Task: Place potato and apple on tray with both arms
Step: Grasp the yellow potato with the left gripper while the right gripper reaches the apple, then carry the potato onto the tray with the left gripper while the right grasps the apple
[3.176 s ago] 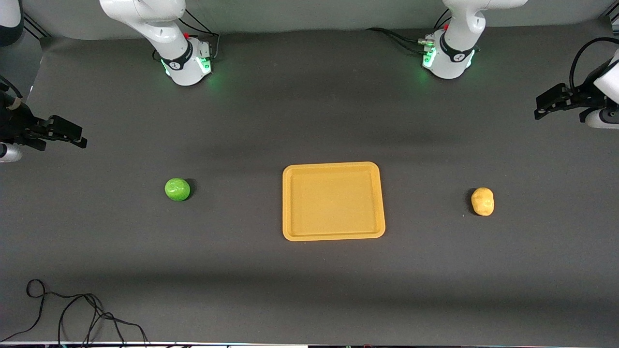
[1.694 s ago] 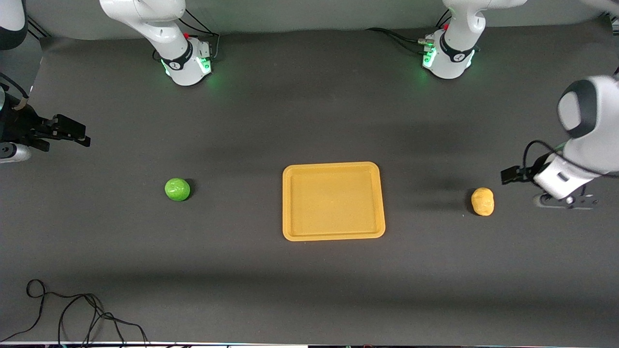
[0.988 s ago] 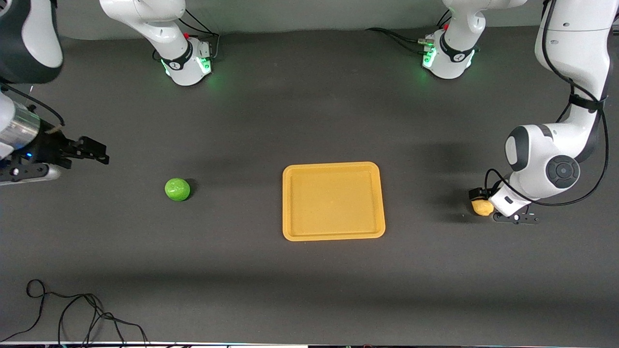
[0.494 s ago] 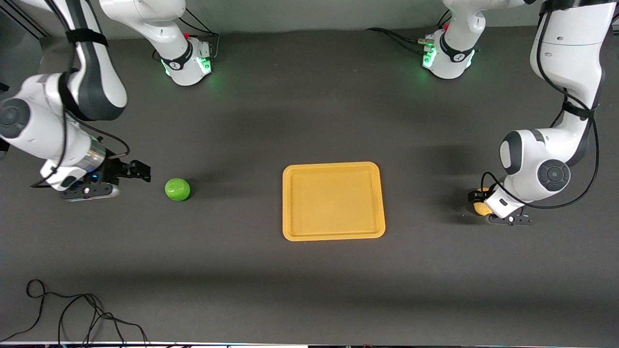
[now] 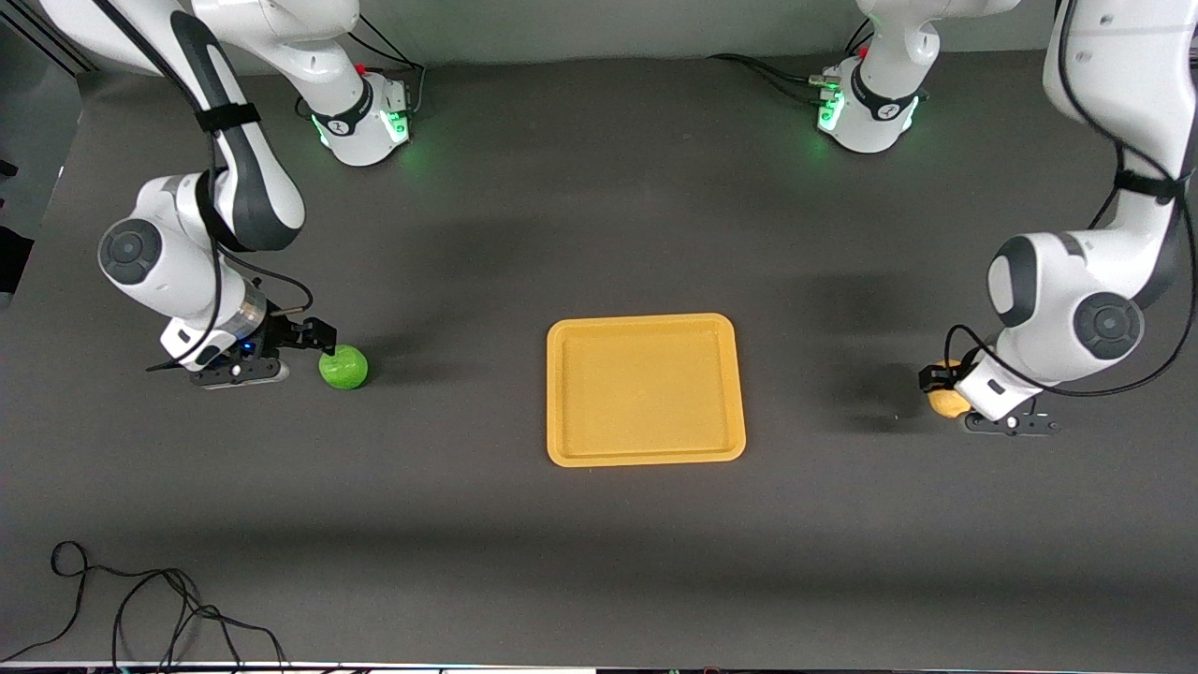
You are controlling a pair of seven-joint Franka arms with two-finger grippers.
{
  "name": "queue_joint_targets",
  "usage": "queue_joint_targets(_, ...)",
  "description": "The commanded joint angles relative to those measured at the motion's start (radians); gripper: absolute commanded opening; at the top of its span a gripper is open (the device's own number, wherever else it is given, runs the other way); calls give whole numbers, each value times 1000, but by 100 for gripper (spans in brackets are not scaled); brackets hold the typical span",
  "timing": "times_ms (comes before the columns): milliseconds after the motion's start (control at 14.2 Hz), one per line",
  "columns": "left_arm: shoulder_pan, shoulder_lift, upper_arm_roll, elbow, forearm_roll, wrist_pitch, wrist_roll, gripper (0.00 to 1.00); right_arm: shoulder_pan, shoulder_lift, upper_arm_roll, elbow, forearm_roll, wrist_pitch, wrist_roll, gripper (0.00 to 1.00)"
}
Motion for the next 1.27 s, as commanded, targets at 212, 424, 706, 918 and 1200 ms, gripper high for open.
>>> queue_joint_targets(212, -58, -139, -203, 75, 1, -243, -403, 22, 7, 93, -6, -27, 1, 121, 81, 100)
queue_joint_targets(424, -96, -101, -301, 78, 1, -198, -562, 22, 7, 155, -6, -28, -8, 173, 77, 100)
queue_joint_targets(706, -234, 18, -304, 78, 20, -25, -772, 22, 7, 199, -6, -33, -12, 206, 77, 100)
queue_joint_targets(918, -291, 108, -303, 98, 105, 86, -908, 23, 6, 219, -6, -32, -12, 223, 80, 100)
queue_joint_targets(1200, -333, 288, -301, 236, 277, 135, -1053, 23, 7, 210, -6, -22, -12, 215, 84, 73)
